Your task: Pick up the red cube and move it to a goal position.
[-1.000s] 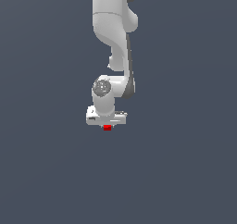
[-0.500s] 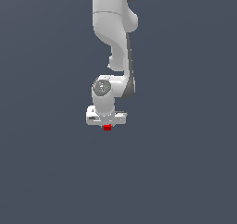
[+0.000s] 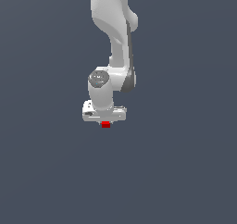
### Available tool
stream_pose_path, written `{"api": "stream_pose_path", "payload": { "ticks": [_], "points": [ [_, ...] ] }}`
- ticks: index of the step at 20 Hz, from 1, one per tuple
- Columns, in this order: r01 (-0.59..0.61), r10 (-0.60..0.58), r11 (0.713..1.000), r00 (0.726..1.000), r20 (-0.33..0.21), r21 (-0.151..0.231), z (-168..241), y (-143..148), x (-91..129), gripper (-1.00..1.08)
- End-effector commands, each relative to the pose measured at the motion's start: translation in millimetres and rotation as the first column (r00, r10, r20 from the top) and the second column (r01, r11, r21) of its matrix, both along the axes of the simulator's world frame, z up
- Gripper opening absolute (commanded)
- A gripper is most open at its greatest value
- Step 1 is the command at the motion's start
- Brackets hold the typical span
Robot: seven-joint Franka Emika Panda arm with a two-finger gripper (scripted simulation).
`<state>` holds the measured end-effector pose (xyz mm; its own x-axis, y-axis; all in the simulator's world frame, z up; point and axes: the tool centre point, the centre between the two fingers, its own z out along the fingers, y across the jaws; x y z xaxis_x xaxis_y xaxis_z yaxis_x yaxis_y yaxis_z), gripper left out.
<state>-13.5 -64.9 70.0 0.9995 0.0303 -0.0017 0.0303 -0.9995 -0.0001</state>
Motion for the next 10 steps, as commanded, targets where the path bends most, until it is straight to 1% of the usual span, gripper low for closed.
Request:
{"api": "stream_pose_path", "payload": {
  "ticks": [1, 10],
  "points": [
    [0.0, 0.0, 1.0, 1.0, 0.001, 0.0, 21.2, -1.9, 3.9, -1.0],
    [0.0, 0.0, 1.0, 1.0, 0.001, 0.0, 116.8, -10.6, 21.1, -1.0]
  ]
}}
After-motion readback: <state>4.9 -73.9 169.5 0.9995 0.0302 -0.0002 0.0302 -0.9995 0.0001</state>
